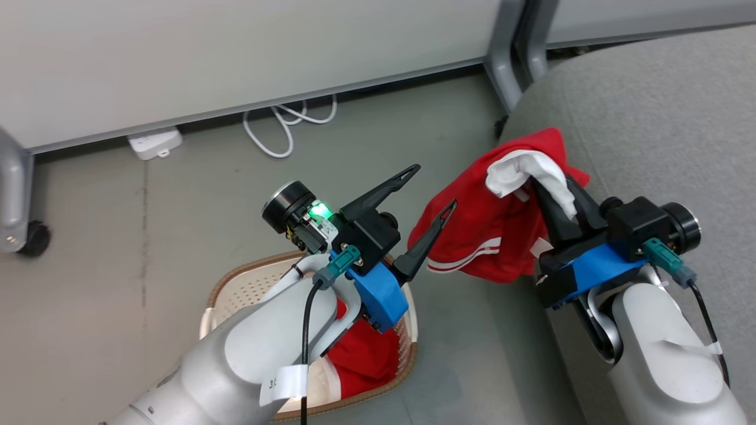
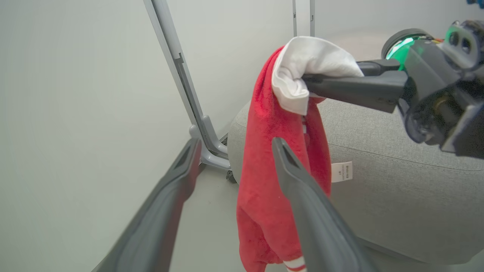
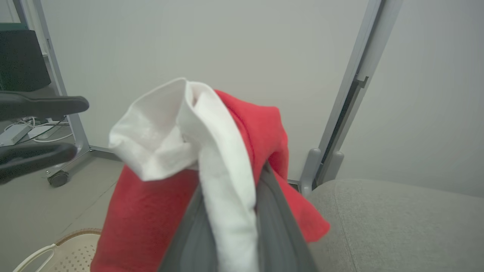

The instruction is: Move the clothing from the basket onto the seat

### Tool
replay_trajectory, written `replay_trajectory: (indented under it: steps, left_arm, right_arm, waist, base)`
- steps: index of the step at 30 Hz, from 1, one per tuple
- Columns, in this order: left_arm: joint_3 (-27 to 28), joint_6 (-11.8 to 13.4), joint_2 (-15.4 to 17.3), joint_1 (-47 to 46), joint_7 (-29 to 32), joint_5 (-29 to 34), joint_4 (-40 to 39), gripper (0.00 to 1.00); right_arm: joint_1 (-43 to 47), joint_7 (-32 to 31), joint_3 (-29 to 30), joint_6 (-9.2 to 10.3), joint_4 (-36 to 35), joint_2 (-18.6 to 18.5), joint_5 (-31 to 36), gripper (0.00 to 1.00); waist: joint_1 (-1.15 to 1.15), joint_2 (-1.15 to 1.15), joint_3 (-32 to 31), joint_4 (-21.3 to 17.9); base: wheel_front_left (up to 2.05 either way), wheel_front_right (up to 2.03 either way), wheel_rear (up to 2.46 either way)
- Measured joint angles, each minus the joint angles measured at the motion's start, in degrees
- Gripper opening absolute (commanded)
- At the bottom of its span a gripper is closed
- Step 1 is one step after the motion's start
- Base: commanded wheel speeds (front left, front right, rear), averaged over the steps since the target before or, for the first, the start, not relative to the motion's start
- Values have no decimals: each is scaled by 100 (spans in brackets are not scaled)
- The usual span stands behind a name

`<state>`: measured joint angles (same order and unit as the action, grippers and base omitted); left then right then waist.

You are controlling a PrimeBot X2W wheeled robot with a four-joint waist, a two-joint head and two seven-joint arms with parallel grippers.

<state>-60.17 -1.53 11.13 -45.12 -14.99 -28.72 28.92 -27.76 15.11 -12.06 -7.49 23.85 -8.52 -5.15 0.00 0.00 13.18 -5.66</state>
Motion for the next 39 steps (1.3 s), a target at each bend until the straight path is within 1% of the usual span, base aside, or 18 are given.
replay_trajectory:
  steps: [5, 13, 21, 29, 39]
  left_arm:
    - [-57, -7, 27, 20, 0, 46, -49, 100]
    - [-194, -35, 47, 35, 0, 130, -130, 100]
    - [-345, -57, 3, 99, 2, 140, -140, 100]
    - [-446, -79, -24, 112, 10, 156, -144, 100]
    - [-465, -76, -11, 94, 10, 151, -158, 100]
  right_arm:
    - [129, 0, 350, 0, -191, 101, 58, 0]
    - [389, 0, 906, 0, -461, 163, 60, 0]
    - [840, 0, 1471, 0, -694, 236, 59, 0]
    - [1087, 1, 1678, 0, -788, 325, 46, 0]
    - [1004, 0, 1680, 0, -864, 404, 58, 0]
  waist:
    - [0, 0, 106, -350]
    - [0, 0, 242, -898]
    - [0, 0, 354, -1286]
    - [0, 0, 464, -1492]
    - [0, 0, 515, -1523]
  base:
    - [0, 0, 0]
    - [0, 0, 0]
    - [0, 0, 0]
    - [0, 0, 0]
    - [0, 0, 0]
